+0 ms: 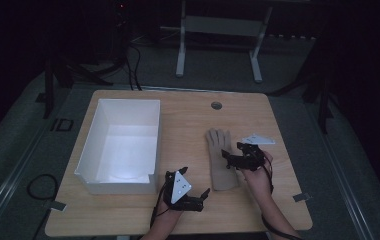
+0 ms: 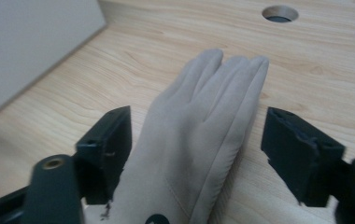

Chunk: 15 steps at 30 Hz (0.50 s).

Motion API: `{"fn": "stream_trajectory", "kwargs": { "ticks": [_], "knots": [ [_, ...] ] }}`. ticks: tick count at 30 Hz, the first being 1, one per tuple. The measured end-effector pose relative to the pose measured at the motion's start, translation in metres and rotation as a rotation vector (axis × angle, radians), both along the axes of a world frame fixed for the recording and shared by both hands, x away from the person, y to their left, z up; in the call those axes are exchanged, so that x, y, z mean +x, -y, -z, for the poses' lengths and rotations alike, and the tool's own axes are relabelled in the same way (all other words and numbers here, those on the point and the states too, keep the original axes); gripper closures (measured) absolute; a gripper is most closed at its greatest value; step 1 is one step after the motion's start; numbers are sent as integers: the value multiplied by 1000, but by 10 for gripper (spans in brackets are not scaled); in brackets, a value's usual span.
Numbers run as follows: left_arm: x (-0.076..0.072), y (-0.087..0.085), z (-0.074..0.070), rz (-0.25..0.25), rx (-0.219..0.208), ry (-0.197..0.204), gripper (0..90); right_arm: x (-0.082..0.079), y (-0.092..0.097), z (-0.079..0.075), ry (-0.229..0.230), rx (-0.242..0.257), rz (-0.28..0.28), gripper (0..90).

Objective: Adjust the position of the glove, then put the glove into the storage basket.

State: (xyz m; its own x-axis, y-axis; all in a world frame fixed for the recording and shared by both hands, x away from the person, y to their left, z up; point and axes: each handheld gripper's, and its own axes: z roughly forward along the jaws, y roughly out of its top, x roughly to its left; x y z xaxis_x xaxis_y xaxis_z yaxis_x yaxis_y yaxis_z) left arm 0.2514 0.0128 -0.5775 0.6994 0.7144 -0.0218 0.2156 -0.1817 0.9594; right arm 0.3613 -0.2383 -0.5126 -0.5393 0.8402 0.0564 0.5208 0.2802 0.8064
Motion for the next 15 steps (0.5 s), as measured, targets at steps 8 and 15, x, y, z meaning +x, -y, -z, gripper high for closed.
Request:
{"fn": "stream_trajectory", "kwargs": {
  "ticks": [8,15],
  "knots": [
    [12,10,-14,87,83,-94,22,1,29,-16,71,-14,-81,144],
    [21,32,-23,238,131,-76,73,6,39,-29,50,-9,-51,107]
  ]
}}
